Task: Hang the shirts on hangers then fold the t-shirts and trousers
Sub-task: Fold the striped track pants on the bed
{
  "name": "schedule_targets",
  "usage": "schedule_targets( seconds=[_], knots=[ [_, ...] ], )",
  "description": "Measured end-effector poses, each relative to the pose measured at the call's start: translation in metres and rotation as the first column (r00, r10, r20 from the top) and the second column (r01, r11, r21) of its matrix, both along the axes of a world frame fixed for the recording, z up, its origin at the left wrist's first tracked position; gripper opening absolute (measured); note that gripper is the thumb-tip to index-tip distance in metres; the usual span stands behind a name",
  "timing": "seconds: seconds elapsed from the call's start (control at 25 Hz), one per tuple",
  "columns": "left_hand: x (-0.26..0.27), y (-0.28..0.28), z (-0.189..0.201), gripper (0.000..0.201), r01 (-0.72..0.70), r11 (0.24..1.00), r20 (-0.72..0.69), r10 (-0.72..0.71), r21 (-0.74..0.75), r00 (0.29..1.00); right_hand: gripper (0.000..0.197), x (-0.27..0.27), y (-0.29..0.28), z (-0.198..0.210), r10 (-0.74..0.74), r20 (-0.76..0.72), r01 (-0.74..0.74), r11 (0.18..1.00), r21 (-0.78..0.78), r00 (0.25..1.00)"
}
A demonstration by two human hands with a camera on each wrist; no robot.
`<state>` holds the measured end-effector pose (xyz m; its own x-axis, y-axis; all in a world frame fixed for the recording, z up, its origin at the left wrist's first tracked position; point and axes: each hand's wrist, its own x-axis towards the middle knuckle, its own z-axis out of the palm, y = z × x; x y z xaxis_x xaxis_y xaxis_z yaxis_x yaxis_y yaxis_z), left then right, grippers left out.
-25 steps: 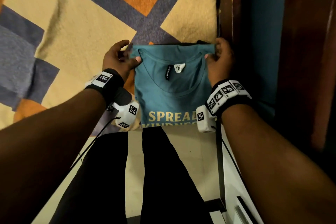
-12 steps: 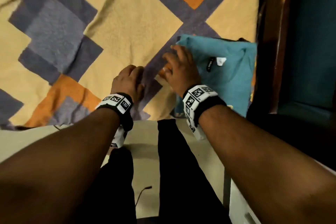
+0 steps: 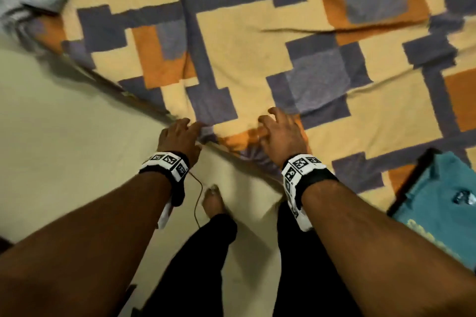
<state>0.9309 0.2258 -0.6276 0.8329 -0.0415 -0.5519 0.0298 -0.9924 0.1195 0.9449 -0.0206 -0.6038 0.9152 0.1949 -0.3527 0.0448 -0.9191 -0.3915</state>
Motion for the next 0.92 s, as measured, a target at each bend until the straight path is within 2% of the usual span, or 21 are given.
schedule_targets(
  seconds=[0.12,0.28,0.36,0.48,0.56,0.68,0.76,0.92],
  knots=[
    [0.018,0.081,0.009,0.065,-0.118,0.992,0.015,0.117,0.052,0.993,0.043,0.043,0.070,0.007,-0.039,-0.014,0.039,0.999,0.005,0.999],
    [0.076,0.136,0.002,0.067,-0.222,0.975,0.043,0.222,-0.007,0.974,0.044,0.105,0.152,-0.002,0.141,0.003,-0.141,0.990,0.006,0.990],
    [0.091,0.133,0.004,0.068,-0.245,0.968,0.024,0.247,-0.056,0.969,0.044,0.117,0.169,0.003,0.197,0.011,-0.197,0.980,0.010,0.980],
    [0.150,0.165,0.010,0.062,-0.328,0.942,0.025,0.330,-0.068,0.944,0.040,0.184,0.218,0.010,0.319,0.014,-0.319,0.944,0.083,0.948],
    [0.181,0.187,0.016,0.060,-0.367,0.929,0.013,0.368,-0.047,0.930,0.039,0.217,0.243,0.019,0.409,0.062,-0.413,0.907,0.081,0.910],
    [0.228,0.228,0.033,0.060,-0.431,0.900,0.017,0.433,-0.064,0.901,0.041,0.264,0.283,0.029,0.532,0.032,-0.533,0.845,0.043,0.846],
    [0.252,0.253,0.037,0.061,-0.435,0.897,0.052,0.439,-0.080,0.897,0.046,0.293,0.308,0.032,0.551,-0.042,-0.548,0.834,0.067,0.833],
    [0.296,0.299,0.027,0.062,-0.406,0.907,0.091,0.416,-0.114,0.905,0.053,0.342,0.358,0.028,0.485,-0.130,-0.476,0.874,0.096,0.865]
  ],
)
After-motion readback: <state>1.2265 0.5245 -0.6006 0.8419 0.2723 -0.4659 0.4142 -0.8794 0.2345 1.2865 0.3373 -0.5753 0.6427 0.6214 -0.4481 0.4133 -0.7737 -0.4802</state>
